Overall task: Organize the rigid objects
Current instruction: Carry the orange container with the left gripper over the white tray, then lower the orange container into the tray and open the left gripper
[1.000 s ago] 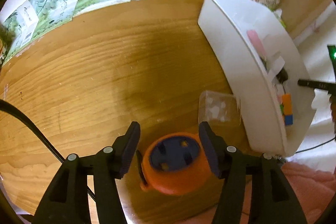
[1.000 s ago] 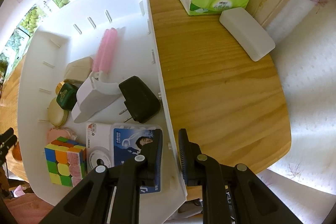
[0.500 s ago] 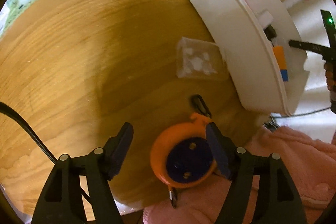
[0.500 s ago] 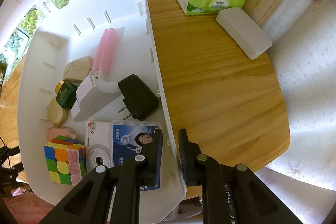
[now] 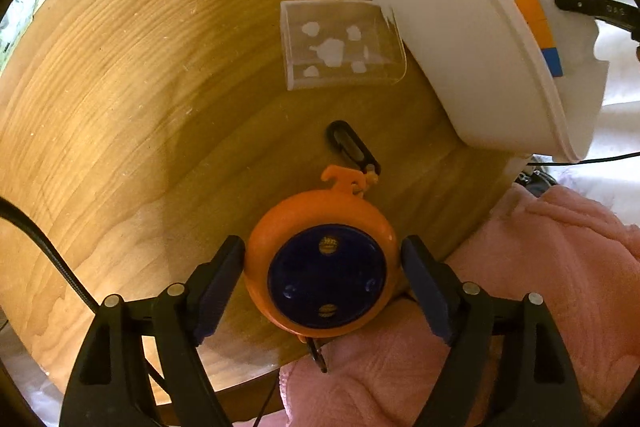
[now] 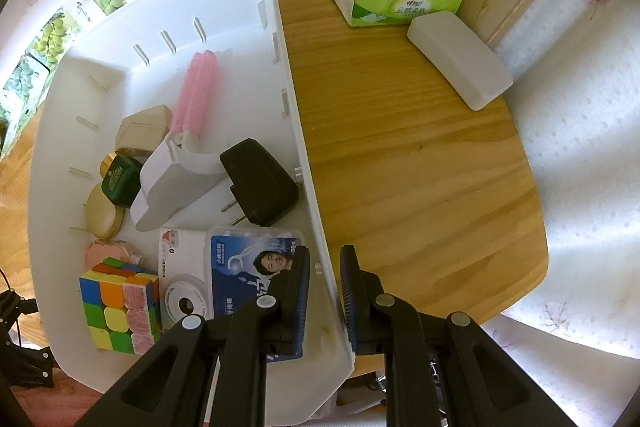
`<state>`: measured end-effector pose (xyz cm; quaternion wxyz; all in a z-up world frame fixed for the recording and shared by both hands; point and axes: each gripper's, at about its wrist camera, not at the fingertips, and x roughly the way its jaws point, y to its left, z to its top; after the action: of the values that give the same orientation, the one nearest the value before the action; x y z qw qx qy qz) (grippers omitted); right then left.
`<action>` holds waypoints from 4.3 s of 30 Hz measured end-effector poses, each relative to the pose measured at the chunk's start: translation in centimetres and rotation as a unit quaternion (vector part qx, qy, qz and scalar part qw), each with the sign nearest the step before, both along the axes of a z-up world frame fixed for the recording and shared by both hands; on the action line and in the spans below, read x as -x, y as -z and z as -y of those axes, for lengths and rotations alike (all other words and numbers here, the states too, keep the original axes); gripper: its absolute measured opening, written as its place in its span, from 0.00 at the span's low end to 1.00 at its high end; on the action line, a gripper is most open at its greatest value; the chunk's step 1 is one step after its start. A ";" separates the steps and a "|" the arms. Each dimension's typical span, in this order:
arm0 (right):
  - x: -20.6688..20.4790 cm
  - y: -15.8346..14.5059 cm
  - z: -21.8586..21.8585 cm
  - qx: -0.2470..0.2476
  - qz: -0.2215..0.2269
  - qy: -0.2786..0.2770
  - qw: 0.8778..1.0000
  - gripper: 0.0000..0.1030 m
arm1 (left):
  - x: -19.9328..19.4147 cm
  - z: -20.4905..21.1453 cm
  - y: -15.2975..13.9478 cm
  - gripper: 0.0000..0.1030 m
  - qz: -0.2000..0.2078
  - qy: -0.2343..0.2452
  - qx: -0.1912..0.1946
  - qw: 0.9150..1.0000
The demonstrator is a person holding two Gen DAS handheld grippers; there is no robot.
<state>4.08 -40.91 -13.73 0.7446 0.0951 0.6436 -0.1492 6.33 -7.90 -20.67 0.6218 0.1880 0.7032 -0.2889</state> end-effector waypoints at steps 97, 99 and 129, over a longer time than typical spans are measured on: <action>-2.9 3.8 -5.6 -0.030 -0.086 -0.352 0.932 0.15 | -0.7 20.0 -7.2 0.80 0.104 -0.212 0.069 0.969; -3.0 4.0 -5.5 -0.031 -0.089 -0.348 0.933 0.15 | -0.7 20.0 -7.2 0.81 0.104 -0.211 0.070 0.969; -5.7 5.0 -2.5 -0.025 -0.085 -0.201 0.976 0.07 | -2.9 6.4 -14.4 0.85 0.251 -0.208 0.126 0.937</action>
<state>9.74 -38.37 -18.76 0.6994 -0.0305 0.7139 0.0123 9.27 -14.29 -6.31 0.8427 0.0242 0.5059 -0.1827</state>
